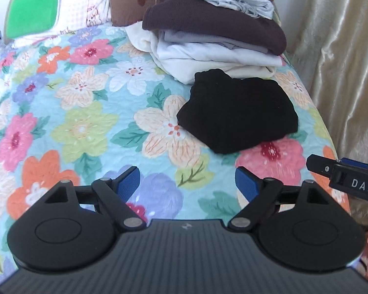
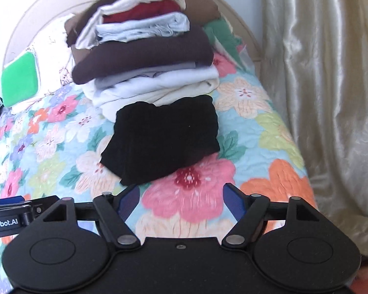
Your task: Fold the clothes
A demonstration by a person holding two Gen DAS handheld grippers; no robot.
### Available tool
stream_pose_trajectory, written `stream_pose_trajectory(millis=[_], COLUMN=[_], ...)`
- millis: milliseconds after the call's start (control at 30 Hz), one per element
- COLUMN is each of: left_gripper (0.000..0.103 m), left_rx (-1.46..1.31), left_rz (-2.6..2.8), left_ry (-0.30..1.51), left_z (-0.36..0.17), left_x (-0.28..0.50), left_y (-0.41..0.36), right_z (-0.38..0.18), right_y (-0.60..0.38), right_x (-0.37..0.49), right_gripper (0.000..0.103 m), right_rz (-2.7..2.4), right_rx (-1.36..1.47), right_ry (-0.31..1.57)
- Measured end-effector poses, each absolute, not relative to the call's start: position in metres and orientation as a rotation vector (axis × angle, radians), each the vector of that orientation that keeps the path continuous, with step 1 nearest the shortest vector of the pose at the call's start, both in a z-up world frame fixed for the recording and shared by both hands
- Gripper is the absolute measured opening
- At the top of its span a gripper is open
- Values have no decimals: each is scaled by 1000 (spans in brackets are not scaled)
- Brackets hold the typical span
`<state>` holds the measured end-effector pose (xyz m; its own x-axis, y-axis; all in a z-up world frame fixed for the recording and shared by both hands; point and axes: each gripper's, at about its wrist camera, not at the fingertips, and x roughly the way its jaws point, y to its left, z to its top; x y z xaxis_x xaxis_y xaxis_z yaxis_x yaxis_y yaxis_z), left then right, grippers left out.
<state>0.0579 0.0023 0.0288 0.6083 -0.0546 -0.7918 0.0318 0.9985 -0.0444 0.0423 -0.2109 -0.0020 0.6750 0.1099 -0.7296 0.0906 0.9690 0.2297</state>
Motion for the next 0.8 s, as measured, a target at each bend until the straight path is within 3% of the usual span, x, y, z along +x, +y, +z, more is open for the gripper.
stream_pose_trajectory(millis=[100,800], left_gripper=[88,93], left_rx=[-11,-48], left_rz=[-30,-72], left_ry=[889,932], left_z=[34,23], left_x=[33,-14], left_y=[2,10], right_z=[4,16], right_y=[-207,-174], right_x=[20,-41], right_gripper=[89,89], right_rz=[11,-26], right_rx=[246,92], right_ry=[832,843])
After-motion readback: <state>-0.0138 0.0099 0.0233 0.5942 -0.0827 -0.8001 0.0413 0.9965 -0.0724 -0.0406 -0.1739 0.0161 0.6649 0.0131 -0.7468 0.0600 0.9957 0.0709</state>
